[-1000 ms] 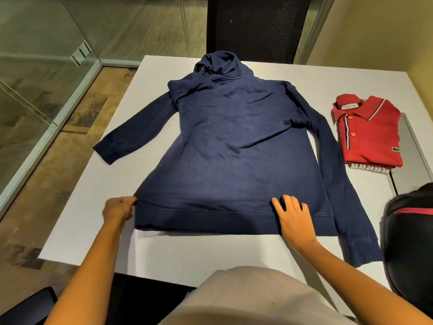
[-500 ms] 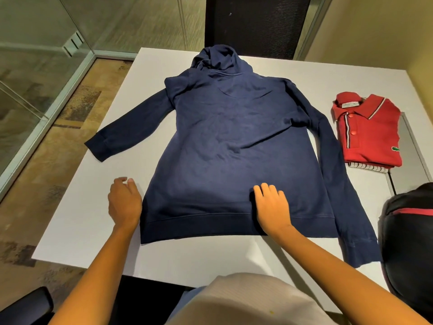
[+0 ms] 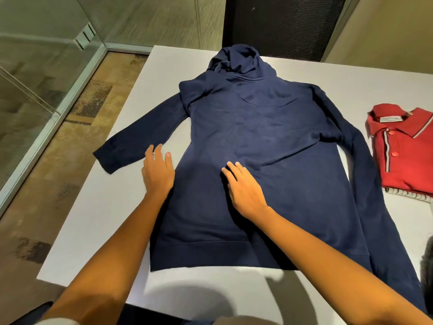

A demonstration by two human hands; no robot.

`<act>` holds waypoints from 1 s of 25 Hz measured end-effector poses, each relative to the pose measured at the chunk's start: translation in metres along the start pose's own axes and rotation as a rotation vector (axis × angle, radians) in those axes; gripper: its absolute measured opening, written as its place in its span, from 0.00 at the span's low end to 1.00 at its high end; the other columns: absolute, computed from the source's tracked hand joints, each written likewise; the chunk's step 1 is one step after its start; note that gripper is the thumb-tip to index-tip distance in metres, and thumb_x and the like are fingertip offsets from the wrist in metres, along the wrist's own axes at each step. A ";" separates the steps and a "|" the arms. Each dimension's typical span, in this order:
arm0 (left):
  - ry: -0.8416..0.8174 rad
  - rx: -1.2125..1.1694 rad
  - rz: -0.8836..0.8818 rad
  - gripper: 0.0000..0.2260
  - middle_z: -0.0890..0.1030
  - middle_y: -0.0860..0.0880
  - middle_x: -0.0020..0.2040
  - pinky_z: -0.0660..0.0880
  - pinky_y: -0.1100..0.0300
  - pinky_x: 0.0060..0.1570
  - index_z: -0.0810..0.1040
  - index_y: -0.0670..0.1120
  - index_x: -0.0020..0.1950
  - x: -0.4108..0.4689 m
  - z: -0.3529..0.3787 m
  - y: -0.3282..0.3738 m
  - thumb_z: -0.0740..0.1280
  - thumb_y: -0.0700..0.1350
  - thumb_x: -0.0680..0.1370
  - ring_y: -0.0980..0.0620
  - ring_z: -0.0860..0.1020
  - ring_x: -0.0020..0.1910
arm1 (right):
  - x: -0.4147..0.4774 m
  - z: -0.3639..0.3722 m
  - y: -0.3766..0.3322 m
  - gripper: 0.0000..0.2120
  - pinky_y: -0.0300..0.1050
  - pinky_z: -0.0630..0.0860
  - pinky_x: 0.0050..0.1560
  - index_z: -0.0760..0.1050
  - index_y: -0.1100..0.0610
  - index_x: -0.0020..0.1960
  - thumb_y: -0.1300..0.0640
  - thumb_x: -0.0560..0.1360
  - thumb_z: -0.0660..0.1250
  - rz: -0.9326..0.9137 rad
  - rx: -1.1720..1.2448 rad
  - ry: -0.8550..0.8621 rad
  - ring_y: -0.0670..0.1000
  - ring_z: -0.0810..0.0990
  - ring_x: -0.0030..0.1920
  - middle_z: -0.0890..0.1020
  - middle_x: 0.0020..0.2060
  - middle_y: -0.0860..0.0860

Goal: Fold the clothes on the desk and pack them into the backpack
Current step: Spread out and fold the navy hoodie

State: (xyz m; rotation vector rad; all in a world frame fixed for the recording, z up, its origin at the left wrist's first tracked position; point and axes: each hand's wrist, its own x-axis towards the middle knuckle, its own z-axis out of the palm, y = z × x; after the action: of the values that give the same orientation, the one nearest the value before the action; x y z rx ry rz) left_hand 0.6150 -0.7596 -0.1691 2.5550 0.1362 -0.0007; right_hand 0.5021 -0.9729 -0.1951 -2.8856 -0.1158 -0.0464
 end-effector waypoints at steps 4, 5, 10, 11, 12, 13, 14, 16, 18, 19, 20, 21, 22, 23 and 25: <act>-0.065 0.006 0.040 0.22 0.57 0.44 0.78 0.60 0.45 0.72 0.61 0.46 0.77 0.055 0.025 0.030 0.52 0.52 0.84 0.41 0.61 0.74 | 0.056 0.009 0.017 0.23 0.53 0.55 0.75 0.63 0.60 0.75 0.53 0.82 0.56 0.017 0.082 -0.027 0.61 0.60 0.75 0.65 0.74 0.56; -0.098 0.003 0.041 0.22 0.57 0.44 0.78 0.58 0.44 0.72 0.62 0.46 0.77 0.071 0.032 0.032 0.52 0.52 0.84 0.41 0.59 0.75 | 0.070 0.010 0.025 0.25 0.53 0.51 0.76 0.61 0.59 0.76 0.49 0.82 0.51 0.035 0.100 -0.045 0.60 0.57 0.76 0.63 0.76 0.55; -0.163 0.034 -0.173 0.24 0.54 0.45 0.79 0.47 0.39 0.74 0.57 0.48 0.79 0.137 0.047 0.029 0.48 0.55 0.84 0.41 0.49 0.78 | 0.108 0.021 0.072 0.27 0.58 0.50 0.76 0.54 0.51 0.79 0.45 0.82 0.41 0.025 -0.105 -0.066 0.59 0.52 0.78 0.55 0.78 0.51; -0.152 0.051 -0.184 0.24 0.54 0.44 0.79 0.48 0.38 0.74 0.57 0.48 0.79 0.151 0.044 0.026 0.48 0.55 0.84 0.41 0.49 0.78 | 0.111 0.023 0.078 0.26 0.58 0.50 0.76 0.53 0.50 0.79 0.46 0.83 0.42 0.008 -0.135 -0.056 0.58 0.52 0.78 0.55 0.78 0.50; -0.147 0.093 -0.174 0.23 0.54 0.44 0.79 0.49 0.37 0.73 0.57 0.47 0.79 0.166 0.041 0.022 0.49 0.54 0.84 0.41 0.50 0.78 | 0.114 0.025 0.082 0.25 0.58 0.50 0.76 0.53 0.50 0.79 0.46 0.84 0.43 0.000 -0.149 -0.042 0.58 0.51 0.78 0.54 0.78 0.50; -0.149 0.149 -0.157 0.23 0.54 0.43 0.79 0.50 0.36 0.73 0.56 0.46 0.78 0.180 0.036 0.015 0.50 0.52 0.85 0.40 0.50 0.77 | 0.115 0.026 0.085 0.25 0.58 0.50 0.77 0.53 0.50 0.79 0.46 0.84 0.44 0.001 -0.146 -0.028 0.57 0.51 0.78 0.54 0.79 0.49; -0.143 0.192 -0.148 0.23 0.53 0.43 0.79 0.50 0.35 0.72 0.56 0.46 0.79 0.196 0.032 0.005 0.50 0.52 0.85 0.40 0.51 0.77 | 0.117 0.027 0.086 0.24 0.57 0.50 0.77 0.53 0.49 0.79 0.46 0.84 0.44 0.007 -0.140 -0.013 0.57 0.50 0.78 0.54 0.79 0.49; -0.121 0.224 -0.172 0.25 0.52 0.45 0.79 0.49 0.33 0.72 0.55 0.48 0.79 0.224 0.023 -0.017 0.49 0.57 0.84 0.41 0.50 0.78 | 0.120 0.028 0.088 0.24 0.57 0.49 0.77 0.53 0.49 0.79 0.46 0.84 0.45 0.017 -0.137 0.008 0.56 0.49 0.78 0.54 0.79 0.49; -0.136 0.259 -0.182 0.26 0.51 0.46 0.80 0.46 0.34 0.72 0.53 0.49 0.79 0.245 0.019 -0.035 0.49 0.58 0.83 0.42 0.49 0.78 | 0.127 0.029 0.093 0.25 0.57 0.49 0.77 0.52 0.49 0.79 0.46 0.84 0.45 0.025 -0.143 0.011 0.56 0.49 0.78 0.54 0.79 0.49; -0.146 0.280 -0.182 0.26 0.51 0.46 0.80 0.44 0.35 0.73 0.53 0.49 0.79 0.251 0.018 -0.039 0.50 0.58 0.83 0.42 0.48 0.78 | 0.129 0.030 0.095 0.25 0.57 0.49 0.77 0.53 0.49 0.79 0.46 0.84 0.46 0.026 -0.147 0.015 0.56 0.49 0.78 0.54 0.79 0.49; -0.145 0.287 -0.191 0.26 0.50 0.46 0.80 0.43 0.35 0.73 0.53 0.49 0.79 0.253 0.017 -0.039 0.51 0.57 0.83 0.42 0.47 0.78 | 0.132 0.030 0.098 0.25 0.57 0.50 0.77 0.53 0.49 0.79 0.45 0.84 0.46 0.027 -0.151 0.018 0.56 0.50 0.78 0.54 0.78 0.49; -0.120 0.286 -0.195 0.26 0.51 0.46 0.80 0.42 0.35 0.72 0.54 0.48 0.79 0.253 0.018 -0.036 0.52 0.55 0.83 0.42 0.48 0.78 | 0.135 0.029 0.100 0.25 0.57 0.50 0.77 0.52 0.49 0.79 0.45 0.84 0.46 0.032 -0.152 0.019 0.55 0.50 0.78 0.54 0.78 0.49; -0.071 0.282 -0.165 0.25 0.53 0.45 0.79 0.43 0.35 0.73 0.56 0.46 0.79 0.248 0.020 -0.027 0.54 0.53 0.83 0.41 0.48 0.78 | 0.136 0.029 0.100 0.25 0.57 0.50 0.77 0.52 0.48 0.79 0.45 0.84 0.46 0.036 -0.153 0.019 0.55 0.49 0.78 0.54 0.78 0.49; -0.020 0.264 -0.088 0.25 0.56 0.44 0.79 0.44 0.36 0.73 0.58 0.44 0.78 0.238 0.026 -0.017 0.55 0.52 0.83 0.41 0.50 0.78 | 0.137 0.030 0.101 0.25 0.57 0.50 0.76 0.52 0.48 0.79 0.45 0.83 0.46 0.038 -0.156 0.018 0.55 0.49 0.78 0.54 0.79 0.49; 0.002 0.196 0.122 0.24 0.59 0.43 0.78 0.47 0.41 0.74 0.61 0.45 0.77 0.208 0.046 0.004 0.55 0.52 0.83 0.42 0.53 0.77 | 0.137 0.031 0.102 0.25 0.58 0.51 0.76 0.52 0.48 0.79 0.45 0.83 0.45 0.039 -0.167 0.020 0.55 0.49 0.79 0.54 0.79 0.49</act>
State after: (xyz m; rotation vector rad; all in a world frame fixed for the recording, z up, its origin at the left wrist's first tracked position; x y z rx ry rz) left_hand 0.8241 -0.7684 -0.2116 2.7547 -0.0206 0.0370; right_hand 0.6476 -1.0531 -0.2448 -3.0523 -0.0547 -0.0816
